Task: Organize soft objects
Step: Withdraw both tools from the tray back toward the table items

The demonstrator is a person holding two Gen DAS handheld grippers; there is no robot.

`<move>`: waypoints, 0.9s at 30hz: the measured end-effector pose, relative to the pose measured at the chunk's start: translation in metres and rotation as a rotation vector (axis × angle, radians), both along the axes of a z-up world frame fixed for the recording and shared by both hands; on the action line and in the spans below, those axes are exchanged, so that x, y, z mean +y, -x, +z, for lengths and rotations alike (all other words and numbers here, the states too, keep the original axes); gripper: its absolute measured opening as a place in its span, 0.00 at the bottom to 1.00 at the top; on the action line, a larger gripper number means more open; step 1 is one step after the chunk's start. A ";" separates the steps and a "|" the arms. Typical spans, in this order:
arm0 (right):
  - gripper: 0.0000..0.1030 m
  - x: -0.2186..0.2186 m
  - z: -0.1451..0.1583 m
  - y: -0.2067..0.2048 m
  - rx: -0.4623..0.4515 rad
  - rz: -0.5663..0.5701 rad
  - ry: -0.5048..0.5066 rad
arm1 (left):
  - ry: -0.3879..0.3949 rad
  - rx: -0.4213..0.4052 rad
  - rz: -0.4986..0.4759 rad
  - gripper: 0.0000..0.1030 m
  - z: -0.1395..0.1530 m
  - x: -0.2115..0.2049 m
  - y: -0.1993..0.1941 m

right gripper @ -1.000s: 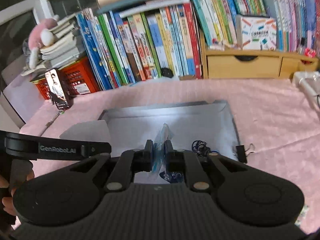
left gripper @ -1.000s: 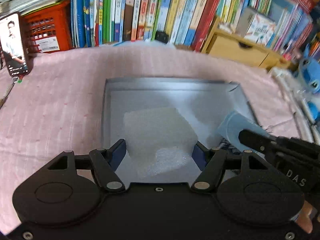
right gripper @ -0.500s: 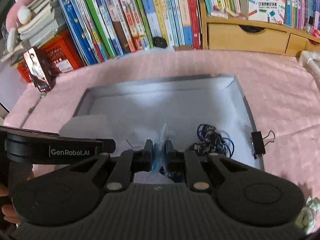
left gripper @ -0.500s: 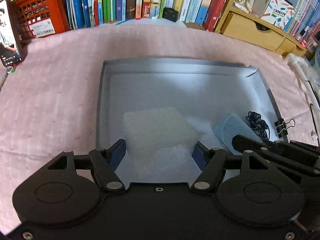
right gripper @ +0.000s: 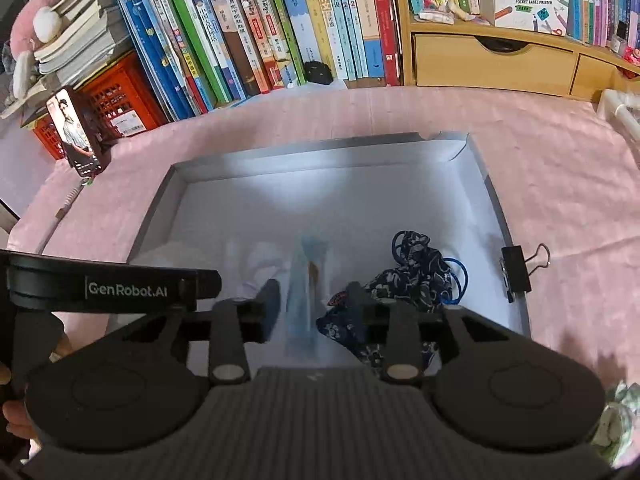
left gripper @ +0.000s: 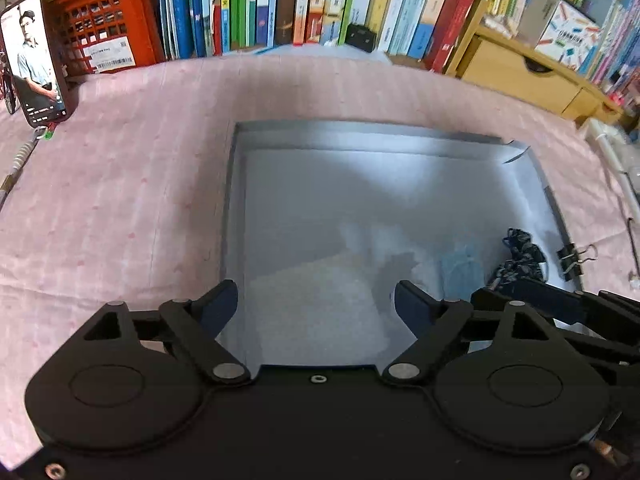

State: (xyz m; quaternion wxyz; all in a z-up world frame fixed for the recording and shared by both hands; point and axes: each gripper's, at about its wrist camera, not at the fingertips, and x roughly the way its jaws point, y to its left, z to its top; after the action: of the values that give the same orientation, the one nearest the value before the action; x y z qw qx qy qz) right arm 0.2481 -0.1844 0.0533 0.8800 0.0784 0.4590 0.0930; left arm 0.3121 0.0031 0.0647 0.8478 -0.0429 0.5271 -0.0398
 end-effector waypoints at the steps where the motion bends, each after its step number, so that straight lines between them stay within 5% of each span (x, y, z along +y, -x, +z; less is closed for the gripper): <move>1: 0.60 0.000 0.002 0.002 -0.006 0.000 0.003 | 0.006 -0.010 0.002 0.83 0.003 0.002 0.002; 15: 0.73 0.000 0.046 0.055 -0.207 0.057 0.035 | 0.106 -0.175 -0.043 0.87 0.045 0.016 0.062; 27: 0.83 0.003 0.068 0.117 -0.373 0.123 0.044 | 0.118 -0.368 -0.111 0.92 0.071 0.028 0.137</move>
State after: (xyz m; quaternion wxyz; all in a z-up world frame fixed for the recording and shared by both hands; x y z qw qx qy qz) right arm 0.1315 -0.1813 0.1215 0.9440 0.0124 0.2938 0.1494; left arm 0.1755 0.0309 0.1357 0.9224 -0.0552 0.3615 -0.1244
